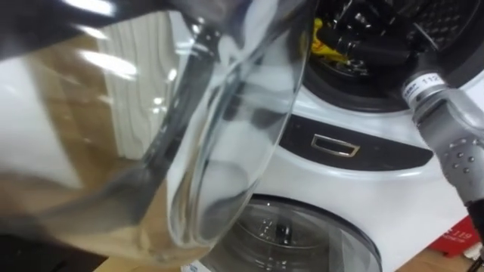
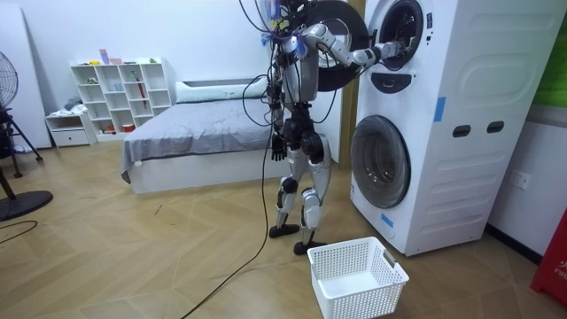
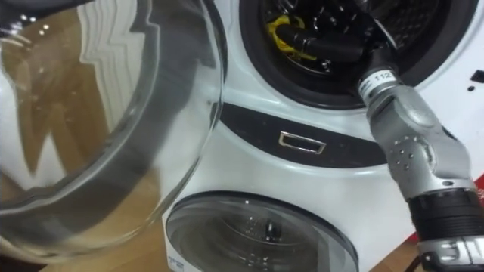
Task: Pick clothes from washing machine
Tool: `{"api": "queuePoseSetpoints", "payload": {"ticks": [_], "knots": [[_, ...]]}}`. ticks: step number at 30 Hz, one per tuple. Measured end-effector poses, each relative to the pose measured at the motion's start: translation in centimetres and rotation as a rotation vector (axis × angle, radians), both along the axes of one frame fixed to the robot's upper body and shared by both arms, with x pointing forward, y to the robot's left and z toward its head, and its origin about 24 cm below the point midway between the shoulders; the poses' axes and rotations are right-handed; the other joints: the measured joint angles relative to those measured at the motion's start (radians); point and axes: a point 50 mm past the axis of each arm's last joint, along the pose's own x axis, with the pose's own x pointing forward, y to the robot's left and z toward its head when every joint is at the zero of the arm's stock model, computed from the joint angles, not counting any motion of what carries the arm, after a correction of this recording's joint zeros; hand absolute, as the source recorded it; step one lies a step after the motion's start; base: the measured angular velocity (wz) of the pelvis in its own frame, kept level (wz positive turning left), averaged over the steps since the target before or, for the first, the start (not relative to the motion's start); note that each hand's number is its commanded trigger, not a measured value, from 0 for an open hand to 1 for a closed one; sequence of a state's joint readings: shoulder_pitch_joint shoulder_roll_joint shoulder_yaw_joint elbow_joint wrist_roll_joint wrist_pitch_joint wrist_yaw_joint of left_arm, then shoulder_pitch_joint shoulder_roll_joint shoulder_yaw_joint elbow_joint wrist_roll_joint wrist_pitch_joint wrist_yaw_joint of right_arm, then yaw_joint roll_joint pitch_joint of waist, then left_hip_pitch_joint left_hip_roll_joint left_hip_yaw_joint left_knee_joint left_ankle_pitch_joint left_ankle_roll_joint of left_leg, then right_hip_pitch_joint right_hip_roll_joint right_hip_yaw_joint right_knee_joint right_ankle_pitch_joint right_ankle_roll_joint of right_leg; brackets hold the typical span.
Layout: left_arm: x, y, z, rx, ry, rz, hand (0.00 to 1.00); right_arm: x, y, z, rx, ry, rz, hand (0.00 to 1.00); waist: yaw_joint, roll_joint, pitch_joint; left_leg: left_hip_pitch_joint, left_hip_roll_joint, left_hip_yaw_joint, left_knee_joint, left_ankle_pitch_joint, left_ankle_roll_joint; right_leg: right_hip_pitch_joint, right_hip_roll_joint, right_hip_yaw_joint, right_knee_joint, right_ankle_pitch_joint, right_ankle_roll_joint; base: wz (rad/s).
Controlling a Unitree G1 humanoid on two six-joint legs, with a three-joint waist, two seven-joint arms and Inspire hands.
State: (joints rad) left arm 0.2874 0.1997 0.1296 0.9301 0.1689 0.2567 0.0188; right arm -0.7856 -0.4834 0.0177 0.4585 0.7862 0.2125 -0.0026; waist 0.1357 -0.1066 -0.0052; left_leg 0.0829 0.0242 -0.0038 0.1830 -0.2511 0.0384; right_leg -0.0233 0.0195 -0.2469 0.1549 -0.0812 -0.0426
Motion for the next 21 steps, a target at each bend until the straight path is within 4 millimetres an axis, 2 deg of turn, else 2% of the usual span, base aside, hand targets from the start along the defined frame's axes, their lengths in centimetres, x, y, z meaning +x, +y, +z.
{"api": "queuePoseSetpoints", "payload": {"ticks": [4,7,10,13,21], "knots": [[0.4,0.0,0.0,-0.001,-0.013,0.017,0.00,0.6,-0.9,1.6,-0.078,-0.006,-0.077,0.00,-0.002,-0.001,-0.0005,-0.002,0.000,0.001,0.007,0.000,0.000,0.002,0.000,-0.001,-0.002,0.000,0.000,0.00],[0.6,0.0,0.0,0.000,-0.018,0.021,0.00,1.0,-1.8,2.3,-0.126,0.003,-0.141,0.00,-0.005,-0.006,-0.0046,-0.001,0.002,0.000,0.008,0.000,0.000,0.005,0.000,-0.005,-0.004,0.000,0.000,0.00],[0.4,0.1,0.0,0.000,-0.005,0.028,0.00,1.0,-2.3,2.5,-0.187,0.006,-0.178,0.00,-0.013,-0.013,-0.0092,-0.001,0.004,0.000,0.009,0.000,0.000,0.006,-0.001,-0.006,-0.004,0.000,0.000,0.00],[0.4,0.2,0.1,0.003,0.000,0.032,0.00,1.4,-2.2,2.3,-0.335,0.056,-0.210,0.00,-0.017,-0.017,-0.0120,0.004,0.002,0.000,0.011,0.000,0.000,0.005,-0.001,-0.004,-0.004,0.000,0.000,0.00],[0.7,0.5,0.2,0.001,-0.006,0.065,0.00,1.7,-2.4,1.9,-0.660,0.121,-0.236,0.00,0.003,-0.026,-0.0104,-0.004,-0.001,-0.004,0.015,0.000,0.000,0.004,-0.011,-0.003,0.002,-0.005,-0.002,0.01]]}}
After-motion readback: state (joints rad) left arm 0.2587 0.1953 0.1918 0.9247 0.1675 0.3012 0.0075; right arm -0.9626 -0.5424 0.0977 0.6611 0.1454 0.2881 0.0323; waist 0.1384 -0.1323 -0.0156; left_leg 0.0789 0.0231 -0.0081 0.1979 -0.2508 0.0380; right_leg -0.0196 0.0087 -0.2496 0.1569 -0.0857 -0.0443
